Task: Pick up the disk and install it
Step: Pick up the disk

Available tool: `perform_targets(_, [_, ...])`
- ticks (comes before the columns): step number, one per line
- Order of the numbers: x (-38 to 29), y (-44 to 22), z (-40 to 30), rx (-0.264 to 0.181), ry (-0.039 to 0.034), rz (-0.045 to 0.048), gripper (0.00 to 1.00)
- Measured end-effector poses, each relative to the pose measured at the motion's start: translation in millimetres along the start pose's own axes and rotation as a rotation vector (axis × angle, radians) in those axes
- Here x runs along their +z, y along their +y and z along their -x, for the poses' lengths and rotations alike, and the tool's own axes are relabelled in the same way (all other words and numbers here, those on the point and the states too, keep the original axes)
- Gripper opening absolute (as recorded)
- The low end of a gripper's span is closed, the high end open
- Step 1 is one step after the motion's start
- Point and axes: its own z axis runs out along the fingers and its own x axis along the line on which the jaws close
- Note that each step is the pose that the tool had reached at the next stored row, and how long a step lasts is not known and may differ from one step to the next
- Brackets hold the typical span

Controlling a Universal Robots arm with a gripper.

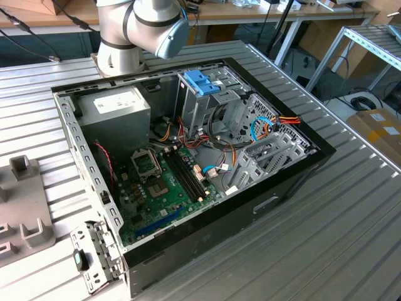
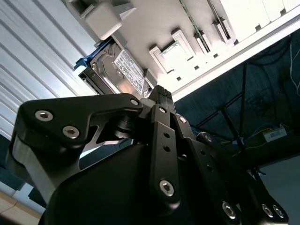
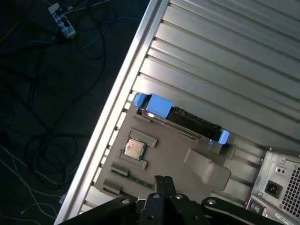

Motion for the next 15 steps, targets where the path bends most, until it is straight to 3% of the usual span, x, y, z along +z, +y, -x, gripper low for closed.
perform_targets(15, [0.0, 0.0, 0.0, -0.065, 0.0026, 0.0016, 0.10])
